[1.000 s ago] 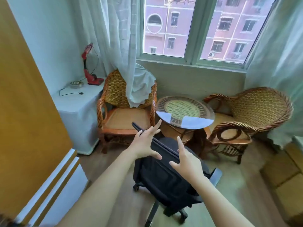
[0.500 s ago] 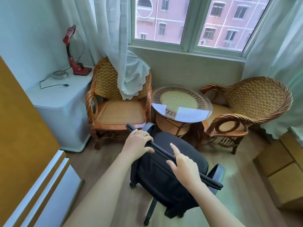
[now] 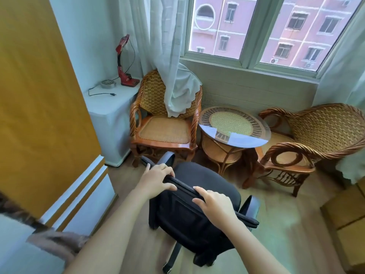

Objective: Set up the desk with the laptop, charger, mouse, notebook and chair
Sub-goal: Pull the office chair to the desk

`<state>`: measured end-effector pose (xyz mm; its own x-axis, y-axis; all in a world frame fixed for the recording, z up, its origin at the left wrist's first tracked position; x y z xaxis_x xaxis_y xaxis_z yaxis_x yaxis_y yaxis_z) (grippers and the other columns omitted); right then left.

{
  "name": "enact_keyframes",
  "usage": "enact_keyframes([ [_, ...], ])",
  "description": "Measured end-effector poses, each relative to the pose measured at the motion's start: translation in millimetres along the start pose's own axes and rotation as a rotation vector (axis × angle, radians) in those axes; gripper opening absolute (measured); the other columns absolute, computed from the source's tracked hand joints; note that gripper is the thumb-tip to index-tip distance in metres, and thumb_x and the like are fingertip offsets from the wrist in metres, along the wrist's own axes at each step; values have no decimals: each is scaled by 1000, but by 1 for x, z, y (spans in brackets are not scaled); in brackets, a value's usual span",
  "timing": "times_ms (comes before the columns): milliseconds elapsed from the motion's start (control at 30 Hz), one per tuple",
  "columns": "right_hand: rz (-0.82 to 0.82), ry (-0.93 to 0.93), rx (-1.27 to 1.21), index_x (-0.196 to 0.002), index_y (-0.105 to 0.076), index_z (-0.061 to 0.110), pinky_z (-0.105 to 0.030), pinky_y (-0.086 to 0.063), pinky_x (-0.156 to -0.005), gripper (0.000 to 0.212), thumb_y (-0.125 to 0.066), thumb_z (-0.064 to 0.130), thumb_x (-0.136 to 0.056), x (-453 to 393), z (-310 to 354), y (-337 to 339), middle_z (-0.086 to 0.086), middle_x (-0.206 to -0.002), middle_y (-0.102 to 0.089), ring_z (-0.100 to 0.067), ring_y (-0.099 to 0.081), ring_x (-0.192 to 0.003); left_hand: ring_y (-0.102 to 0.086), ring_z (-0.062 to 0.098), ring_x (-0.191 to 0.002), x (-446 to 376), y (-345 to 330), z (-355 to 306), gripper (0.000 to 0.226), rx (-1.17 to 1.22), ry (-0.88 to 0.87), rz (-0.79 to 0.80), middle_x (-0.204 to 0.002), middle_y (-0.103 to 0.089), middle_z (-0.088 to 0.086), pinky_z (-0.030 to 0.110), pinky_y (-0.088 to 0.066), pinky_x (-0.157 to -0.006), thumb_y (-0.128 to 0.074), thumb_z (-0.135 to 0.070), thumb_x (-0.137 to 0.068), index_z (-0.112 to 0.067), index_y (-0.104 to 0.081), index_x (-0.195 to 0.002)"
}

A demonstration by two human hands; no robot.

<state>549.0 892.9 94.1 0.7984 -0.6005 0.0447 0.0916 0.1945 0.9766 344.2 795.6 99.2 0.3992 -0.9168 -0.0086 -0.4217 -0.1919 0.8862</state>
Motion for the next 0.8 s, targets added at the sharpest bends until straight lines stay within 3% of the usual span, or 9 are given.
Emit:
enact_keyframes([
  [233, 75, 193, 73, -136, -36, 36, -37, -44, -77, 41, -33, 49, -98, 71, 18, -6, -1, -113, -65, -30, -60, -103, -44, 14, -118, 113, -8, -21, 22, 97, 186, -20, -108, -53, -12, 54, -2, -117, -64, -49, -84, -33, -55, -97],
  [533, 104, 393, 131, -140, -31, 43, -36, -49, -78, 44, -29, 54, -97, 161, 7, -5, 7, -115, -64, -22, -61, -104, -28, 11, -138, 252, -39, -79, 28, 27, 262, -97, -134, -48, -8, 52, -1, -117, -53, -33, -95, -31, -51, -123],
  [667, 67, 444, 135, -140, -28, 45, -32, -45, -70, 43, -28, 53, -98, 207, 12, -14, 12, -117, -62, -18, -61, -104, -37, 8, -130, 302, -51, -99, 26, -28, 307, -144, -129, -53, -12, 47, -8, -117, -45, -30, -100, -32, -51, -125],
  [800, -43, 479, 64, -138, -34, 42, -29, -38, -60, 39, -32, 46, -99, 257, 18, -26, 12, -103, -60, -15, -59, -96, -42, 9, -123, 348, -66, -120, 23, -70, 333, -241, -122, -58, -13, 45, -13, -116, -44, -25, -100, -29, -54, -120],
])
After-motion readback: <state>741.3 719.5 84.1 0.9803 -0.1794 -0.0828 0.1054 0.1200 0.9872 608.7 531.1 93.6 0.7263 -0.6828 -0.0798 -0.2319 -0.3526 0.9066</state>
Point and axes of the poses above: each hand's wrist, its own x-axis away from the middle knuckle, its own y-axis out of the back of the hand, z = x × y, the point moved 1 cm from there along -x, towards the middle knuckle
